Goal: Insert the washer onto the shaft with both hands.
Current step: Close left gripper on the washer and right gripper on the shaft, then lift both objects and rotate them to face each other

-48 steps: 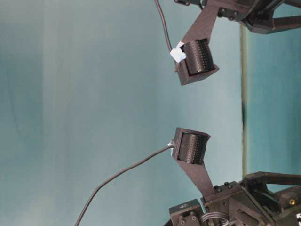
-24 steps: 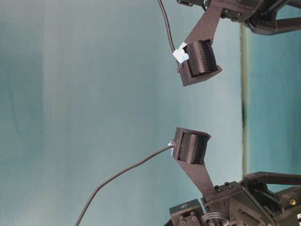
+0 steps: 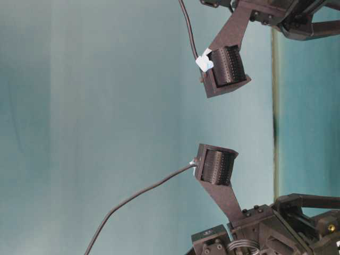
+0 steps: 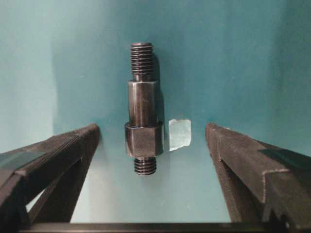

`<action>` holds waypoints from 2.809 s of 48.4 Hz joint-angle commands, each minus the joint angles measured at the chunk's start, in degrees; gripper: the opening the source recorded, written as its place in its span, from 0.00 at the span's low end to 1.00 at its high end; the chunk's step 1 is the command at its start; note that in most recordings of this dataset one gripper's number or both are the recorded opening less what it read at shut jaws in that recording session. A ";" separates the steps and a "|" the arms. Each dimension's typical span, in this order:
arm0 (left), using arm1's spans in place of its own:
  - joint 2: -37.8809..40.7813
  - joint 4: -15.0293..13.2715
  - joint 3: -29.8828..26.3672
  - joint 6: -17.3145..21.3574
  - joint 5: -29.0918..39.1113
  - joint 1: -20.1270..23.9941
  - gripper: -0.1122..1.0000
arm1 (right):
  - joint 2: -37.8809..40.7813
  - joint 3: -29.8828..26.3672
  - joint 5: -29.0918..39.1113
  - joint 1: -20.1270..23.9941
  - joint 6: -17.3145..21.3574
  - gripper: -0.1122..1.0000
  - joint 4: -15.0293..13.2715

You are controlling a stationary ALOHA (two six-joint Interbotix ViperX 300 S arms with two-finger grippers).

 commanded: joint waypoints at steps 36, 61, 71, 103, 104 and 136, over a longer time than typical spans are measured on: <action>-0.09 0.09 -0.35 -0.09 -0.53 -0.53 0.56 | 0.09 0.18 0.35 -1.23 -0.26 0.37 -0.09; -0.09 0.18 -0.35 0.53 -0.44 -0.53 0.41 | 0.18 0.97 0.62 -2.02 -0.35 0.10 -0.09; -0.09 0.18 -0.35 0.44 -0.44 -0.44 0.41 | 0.18 0.88 0.35 -1.93 -0.35 0.10 -0.09; -2.72 0.09 0.35 0.53 -1.32 -0.44 0.41 | -1.85 1.41 -2.46 -1.93 -0.18 0.10 -0.09; -2.99 0.09 0.44 0.53 -1.49 -0.53 0.41 | -2.11 1.49 -2.64 -2.02 -0.18 0.10 -0.09; -8.44 0.09 4.22 -0.26 -9.58 -0.88 0.41 | -9.05 8.09 -13.89 -2.02 0.62 0.10 2.55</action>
